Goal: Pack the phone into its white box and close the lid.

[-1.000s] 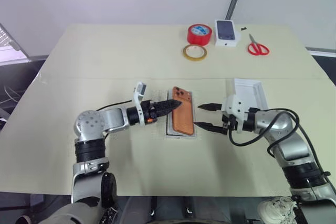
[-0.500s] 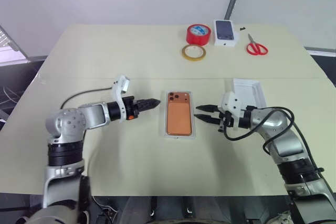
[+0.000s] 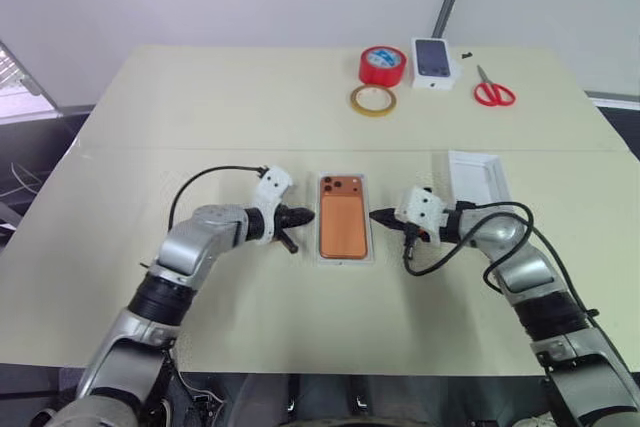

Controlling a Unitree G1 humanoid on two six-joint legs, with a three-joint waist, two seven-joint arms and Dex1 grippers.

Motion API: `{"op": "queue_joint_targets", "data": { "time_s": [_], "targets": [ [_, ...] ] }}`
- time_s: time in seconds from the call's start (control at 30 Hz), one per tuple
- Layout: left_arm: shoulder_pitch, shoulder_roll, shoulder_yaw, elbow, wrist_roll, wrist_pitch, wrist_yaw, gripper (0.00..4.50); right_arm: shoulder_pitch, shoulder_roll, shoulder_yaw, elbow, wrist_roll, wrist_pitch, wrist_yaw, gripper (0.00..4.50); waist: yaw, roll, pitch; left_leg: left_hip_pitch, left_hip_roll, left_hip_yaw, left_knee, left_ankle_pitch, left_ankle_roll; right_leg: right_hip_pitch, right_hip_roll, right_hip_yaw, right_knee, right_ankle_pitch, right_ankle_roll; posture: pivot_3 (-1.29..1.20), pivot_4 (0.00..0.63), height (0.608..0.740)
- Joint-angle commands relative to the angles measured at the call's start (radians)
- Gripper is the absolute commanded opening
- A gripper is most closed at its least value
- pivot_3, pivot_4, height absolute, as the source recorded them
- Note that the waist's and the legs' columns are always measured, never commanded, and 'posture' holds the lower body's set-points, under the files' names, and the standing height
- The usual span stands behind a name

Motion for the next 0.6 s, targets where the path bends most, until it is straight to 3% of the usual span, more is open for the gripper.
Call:
{"op": "queue_joint_targets", "data": {
  "time_s": [0.03,0.33,0.6],
  "targets": [
    [-0.055,-0.113,-0.043,0.022,0.003,-0.022,-0.025,0.03,-0.005,-0.035,-0.047,-0.017,0.035,0.002,0.021,0.00,0.008,0.000,0.000,0.000,0.000,0.000,0.001,0.000,0.000,0.000,0.000,0.000,0.000,0.000,0.000,0.00,0.150,0.740],
    [-0.158,-0.273,-0.087,0.167,0.087,-0.093,-0.070,0.03,0.094,-0.141,-0.151,-0.055,0.072,0.032,0.052,0.00,-0.002,0.000,0.001,0.000,-0.001,0.000,0.002,-0.001,0.002,0.001,0.000,0.000,0.000,0.000,0.000,0.00,0.150,0.740],
    [-0.152,-0.287,-0.080,0.194,0.130,-0.122,-0.097,0.03,0.136,-0.150,-0.173,-0.095,0.068,0.042,0.033,0.00,-0.004,0.000,0.001,0.000,0.000,0.001,0.002,-0.002,0.003,0.001,0.001,0.000,0.000,0.000,0.000,0.00,0.150,0.740]
  ]
}}
